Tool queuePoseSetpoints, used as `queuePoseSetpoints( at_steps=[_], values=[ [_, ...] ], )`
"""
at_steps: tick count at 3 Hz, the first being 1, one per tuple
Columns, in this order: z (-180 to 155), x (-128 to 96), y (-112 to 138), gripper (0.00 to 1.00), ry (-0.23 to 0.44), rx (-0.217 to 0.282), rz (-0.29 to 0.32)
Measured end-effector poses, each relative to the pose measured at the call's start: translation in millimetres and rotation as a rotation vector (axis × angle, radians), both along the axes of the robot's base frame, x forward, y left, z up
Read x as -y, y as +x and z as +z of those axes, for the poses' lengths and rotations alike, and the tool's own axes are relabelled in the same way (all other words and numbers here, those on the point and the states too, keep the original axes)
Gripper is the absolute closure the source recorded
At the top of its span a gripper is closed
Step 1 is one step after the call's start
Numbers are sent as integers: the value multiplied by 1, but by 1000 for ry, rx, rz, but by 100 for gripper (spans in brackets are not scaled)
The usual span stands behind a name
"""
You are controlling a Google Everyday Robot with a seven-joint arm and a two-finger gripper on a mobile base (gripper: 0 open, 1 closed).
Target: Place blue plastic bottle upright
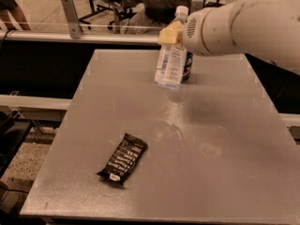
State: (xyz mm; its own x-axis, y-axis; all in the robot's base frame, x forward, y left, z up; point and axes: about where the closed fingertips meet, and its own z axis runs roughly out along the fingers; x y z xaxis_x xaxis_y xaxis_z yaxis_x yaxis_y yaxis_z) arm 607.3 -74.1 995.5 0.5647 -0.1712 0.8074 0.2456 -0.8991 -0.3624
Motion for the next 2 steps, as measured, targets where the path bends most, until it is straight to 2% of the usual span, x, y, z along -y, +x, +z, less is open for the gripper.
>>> queuePoseSetpoints(
  at_steps=[1,2],
  values=[
    [2,2,-2,100,-87,116,63],
    [1,4,-3,100,-215,263,116]
  ],
)
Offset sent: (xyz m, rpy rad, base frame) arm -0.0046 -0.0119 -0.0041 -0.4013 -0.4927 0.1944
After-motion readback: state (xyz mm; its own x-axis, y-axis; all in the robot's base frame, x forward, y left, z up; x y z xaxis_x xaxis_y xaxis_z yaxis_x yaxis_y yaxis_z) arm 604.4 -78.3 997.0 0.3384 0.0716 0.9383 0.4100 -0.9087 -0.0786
